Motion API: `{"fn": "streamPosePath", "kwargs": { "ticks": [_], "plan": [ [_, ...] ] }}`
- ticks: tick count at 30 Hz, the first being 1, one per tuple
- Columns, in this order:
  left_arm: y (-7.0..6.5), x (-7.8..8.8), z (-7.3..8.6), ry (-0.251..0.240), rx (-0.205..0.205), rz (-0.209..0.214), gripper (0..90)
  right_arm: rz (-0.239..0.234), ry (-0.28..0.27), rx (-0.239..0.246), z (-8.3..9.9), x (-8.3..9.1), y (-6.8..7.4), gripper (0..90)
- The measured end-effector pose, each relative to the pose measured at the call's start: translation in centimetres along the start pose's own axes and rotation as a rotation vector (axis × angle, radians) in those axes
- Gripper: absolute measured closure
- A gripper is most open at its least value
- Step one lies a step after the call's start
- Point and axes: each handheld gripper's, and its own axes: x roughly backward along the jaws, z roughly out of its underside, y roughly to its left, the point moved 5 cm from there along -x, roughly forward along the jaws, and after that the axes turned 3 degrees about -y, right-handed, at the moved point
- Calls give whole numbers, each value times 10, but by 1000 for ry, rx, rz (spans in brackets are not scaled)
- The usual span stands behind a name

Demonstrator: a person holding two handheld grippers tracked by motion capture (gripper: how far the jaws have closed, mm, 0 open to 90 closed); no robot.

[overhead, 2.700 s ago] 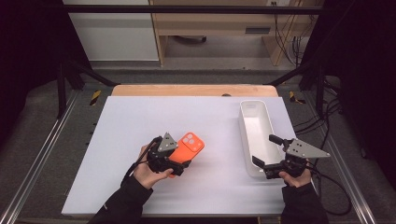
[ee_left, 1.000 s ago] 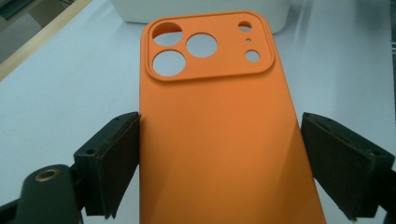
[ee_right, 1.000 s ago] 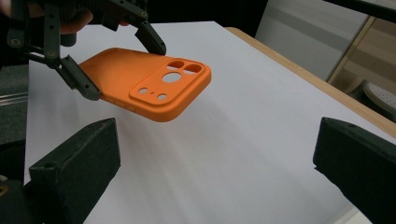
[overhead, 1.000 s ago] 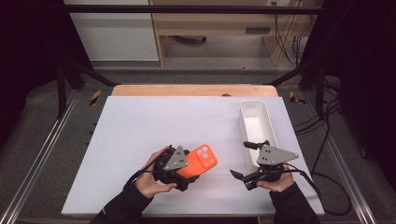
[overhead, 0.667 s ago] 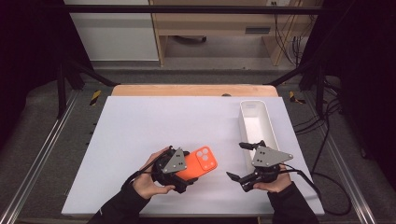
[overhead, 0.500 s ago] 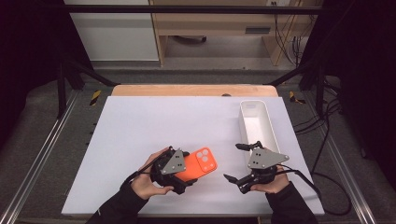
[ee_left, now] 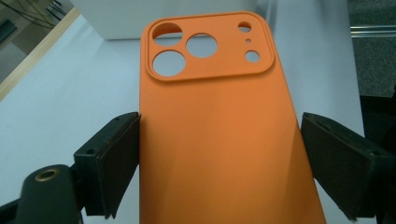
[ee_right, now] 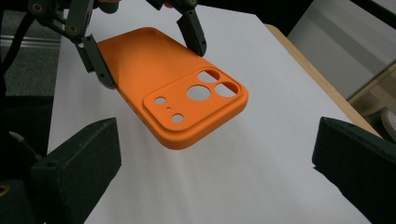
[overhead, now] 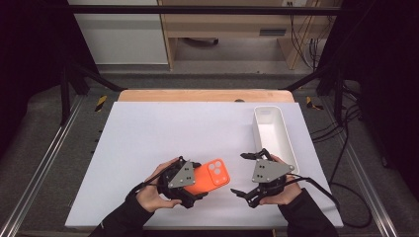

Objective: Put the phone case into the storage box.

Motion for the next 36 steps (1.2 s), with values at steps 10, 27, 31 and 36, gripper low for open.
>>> {"fn": "streamPosePath", "kwargs": {
  "ticks": [10, 27, 31, 36],
  "plan": [
    [-3, 0, -9, -21, -34, 36, 138, -45, 32, 59, -3, -4, 7, 19],
    [-10, -3, -19, -41, -57, 87, 138, -162, 8, 41, -1, -12, 8, 20],
    [-11, -3, -21, -51, -57, 94, 138, -173, -2, 26, -1, -15, 4, 23],
    [-10, -2, -23, -55, -58, 99, 138, -213, 3, 27, 1, -20, 4, 25]
  ]
}}
